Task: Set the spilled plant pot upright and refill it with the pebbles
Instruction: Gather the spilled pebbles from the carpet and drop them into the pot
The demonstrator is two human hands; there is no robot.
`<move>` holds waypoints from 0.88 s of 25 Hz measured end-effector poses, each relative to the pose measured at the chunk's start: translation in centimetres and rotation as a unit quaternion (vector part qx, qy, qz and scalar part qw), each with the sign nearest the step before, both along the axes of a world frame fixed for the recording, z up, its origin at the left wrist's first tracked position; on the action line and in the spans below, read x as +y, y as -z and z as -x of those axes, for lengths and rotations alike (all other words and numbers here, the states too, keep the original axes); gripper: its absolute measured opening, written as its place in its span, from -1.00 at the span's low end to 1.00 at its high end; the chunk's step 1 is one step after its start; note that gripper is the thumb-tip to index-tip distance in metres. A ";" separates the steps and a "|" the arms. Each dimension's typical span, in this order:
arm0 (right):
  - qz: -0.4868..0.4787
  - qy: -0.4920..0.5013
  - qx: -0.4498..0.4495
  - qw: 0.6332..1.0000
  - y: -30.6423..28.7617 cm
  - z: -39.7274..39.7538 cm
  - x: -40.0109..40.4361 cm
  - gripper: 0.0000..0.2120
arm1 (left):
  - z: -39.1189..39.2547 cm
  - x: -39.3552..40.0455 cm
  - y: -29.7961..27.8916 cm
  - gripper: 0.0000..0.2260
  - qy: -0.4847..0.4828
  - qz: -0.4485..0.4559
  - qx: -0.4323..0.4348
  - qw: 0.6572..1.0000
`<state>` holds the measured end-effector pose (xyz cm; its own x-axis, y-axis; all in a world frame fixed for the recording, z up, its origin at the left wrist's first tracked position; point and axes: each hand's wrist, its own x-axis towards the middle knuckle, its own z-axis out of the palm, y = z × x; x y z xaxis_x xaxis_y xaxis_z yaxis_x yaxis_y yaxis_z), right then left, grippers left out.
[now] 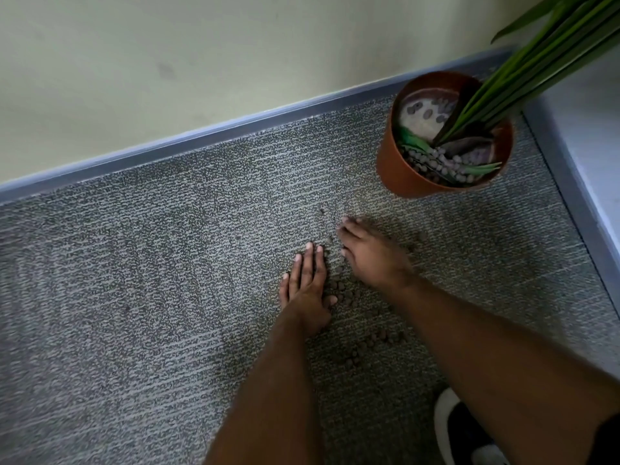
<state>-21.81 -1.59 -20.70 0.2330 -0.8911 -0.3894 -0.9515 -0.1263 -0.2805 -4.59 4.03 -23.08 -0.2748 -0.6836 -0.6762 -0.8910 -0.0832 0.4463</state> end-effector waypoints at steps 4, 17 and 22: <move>0.011 0.021 0.051 0.998 -0.3 0.9 2.8 -0.70 | 0.1 0.2 0.1 -0.09 -0.004 0.014 -0.003 1.000; 0.002 0.160 -0.067 0.985 -2.2 1.6 3.0 -0.96 | -0.8 1.0 -2.4 -0.35 -0.127 0.172 -0.015 0.977; 0.224 0.241 -0.207 0.921 -6.4 1.2 -0.2 -0.97 | 1.6 -2.5 -5.3 -0.56 -0.228 0.161 -0.015 0.960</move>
<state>-23.02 -1.78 -14.34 -0.1867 -0.9794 0.0768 -0.7502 0.0917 -0.6549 -6.21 1.51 -17.79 0.1184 -0.9034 -0.4120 -0.8078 -0.3290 0.4891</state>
